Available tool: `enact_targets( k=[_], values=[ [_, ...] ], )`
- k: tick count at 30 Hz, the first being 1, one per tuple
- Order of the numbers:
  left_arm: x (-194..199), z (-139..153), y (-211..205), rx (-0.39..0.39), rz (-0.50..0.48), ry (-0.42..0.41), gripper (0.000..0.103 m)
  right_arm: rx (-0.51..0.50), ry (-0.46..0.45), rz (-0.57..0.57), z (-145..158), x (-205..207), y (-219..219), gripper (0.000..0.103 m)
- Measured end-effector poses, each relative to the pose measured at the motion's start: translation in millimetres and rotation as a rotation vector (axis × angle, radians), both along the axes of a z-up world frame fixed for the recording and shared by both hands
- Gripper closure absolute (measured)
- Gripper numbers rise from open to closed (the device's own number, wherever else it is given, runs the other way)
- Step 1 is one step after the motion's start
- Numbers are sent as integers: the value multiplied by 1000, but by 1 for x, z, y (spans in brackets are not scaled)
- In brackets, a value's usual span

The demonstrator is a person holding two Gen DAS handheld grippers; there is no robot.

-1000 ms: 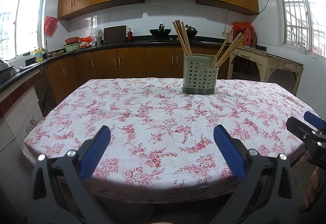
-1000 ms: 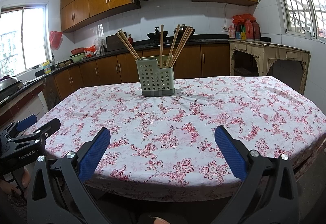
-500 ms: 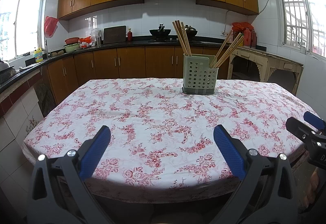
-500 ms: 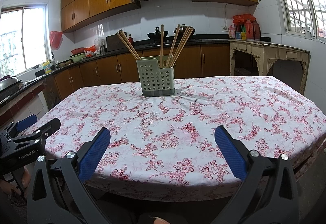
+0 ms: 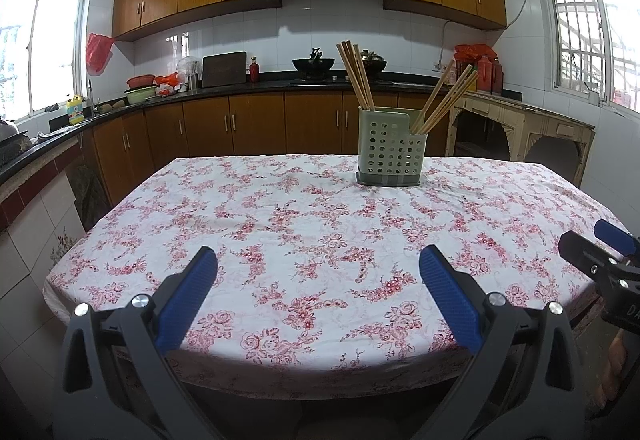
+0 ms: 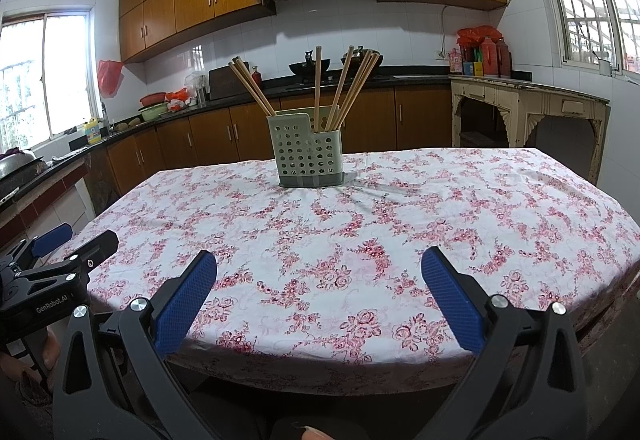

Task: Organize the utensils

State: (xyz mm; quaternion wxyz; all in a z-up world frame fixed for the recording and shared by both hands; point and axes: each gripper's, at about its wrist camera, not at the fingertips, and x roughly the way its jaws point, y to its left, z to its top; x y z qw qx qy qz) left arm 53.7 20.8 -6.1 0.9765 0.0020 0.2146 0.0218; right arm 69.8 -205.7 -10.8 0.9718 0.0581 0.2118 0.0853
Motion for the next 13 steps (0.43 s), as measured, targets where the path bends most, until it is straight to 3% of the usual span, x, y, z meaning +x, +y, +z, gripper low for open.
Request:
enact_targets(
  k=[13],
  values=[
    [0,2,0,-5,2,4,4,0,-1,0,0,0,0,2]
  ],
)
